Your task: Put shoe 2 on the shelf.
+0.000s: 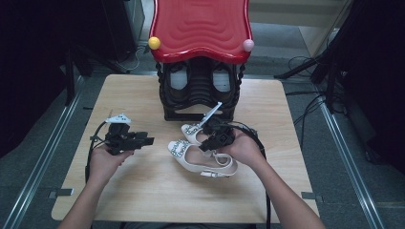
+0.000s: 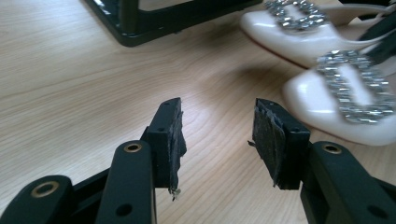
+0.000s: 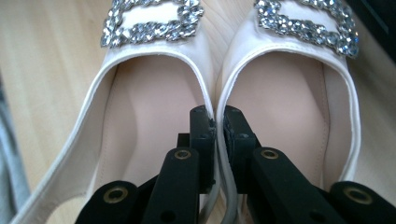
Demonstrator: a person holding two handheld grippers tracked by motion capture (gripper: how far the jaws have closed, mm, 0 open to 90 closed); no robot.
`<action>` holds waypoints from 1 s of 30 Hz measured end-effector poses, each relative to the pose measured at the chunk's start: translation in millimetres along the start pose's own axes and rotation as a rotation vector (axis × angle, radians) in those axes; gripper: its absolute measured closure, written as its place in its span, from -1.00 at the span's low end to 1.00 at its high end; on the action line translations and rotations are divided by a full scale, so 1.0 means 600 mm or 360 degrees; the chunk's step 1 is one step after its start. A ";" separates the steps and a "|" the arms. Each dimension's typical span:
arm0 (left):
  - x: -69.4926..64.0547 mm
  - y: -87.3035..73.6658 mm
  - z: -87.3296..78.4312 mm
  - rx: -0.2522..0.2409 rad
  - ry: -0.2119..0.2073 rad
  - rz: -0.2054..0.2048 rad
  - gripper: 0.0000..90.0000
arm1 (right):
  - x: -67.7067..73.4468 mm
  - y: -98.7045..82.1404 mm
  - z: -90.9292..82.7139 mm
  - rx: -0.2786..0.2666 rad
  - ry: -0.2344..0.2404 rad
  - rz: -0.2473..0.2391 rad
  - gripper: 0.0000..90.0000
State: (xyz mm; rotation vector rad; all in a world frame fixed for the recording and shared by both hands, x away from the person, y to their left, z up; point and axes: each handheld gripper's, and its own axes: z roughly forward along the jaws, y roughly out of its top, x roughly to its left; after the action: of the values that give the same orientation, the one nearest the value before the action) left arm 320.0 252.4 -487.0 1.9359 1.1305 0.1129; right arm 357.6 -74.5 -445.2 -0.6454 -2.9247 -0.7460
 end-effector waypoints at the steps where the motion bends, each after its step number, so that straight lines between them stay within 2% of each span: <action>1: 0.003 0.000 -0.002 0.0004 0.0001 0.0002 0.17 | 0.001 0.003 -0.005 -0.0002 0.0010 -0.0069 0.90; 3: 0.005 -0.001 -0.003 -0.0015 0.0016 -0.0010 0.18 | 0.000 0.011 -0.016 -0.0007 0.0030 -0.0157 0.90; 7: 0.007 -0.001 -0.003 -0.0004 0.0023 -0.0005 0.18 | 0.001 0.031 -0.038 0.0000 0.0057 -0.0276 0.89; 15: 0.009 -0.004 -0.005 0.0008 0.0030 -0.0009 0.18 | -0.001 0.070 -0.102 -0.0052 0.0120 -0.0441 0.89; 20: 0.009 -0.005 -0.005 0.0001 0.0034 -0.0006 0.18 | 0.001 0.093 -0.147 -0.0129 0.0159 -0.0428 0.89; 23: 0.009 -0.005 -0.006 -0.0002 0.0035 -0.0009 0.18 | 0.002 0.106 -0.180 -0.0243 0.0175 -0.0431 0.89; 26: 0.009 -0.005 -0.005 -0.0003 0.0036 -0.0013 0.18 | 0.002 0.117 -0.216 -0.0364 0.0196 -0.0374 0.89; 30: 0.009 -0.005 -0.003 0.0009 0.0038 -0.0008 0.18 | 0.001 0.135 -0.259 -0.0494 0.0178 -0.0288 0.89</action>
State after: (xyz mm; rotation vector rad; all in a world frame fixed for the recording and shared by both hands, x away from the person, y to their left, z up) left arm 319.9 258.2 -489.8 1.9413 1.1528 0.1306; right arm 382.8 -82.8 -272.2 -0.3434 -2.8146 -1.2288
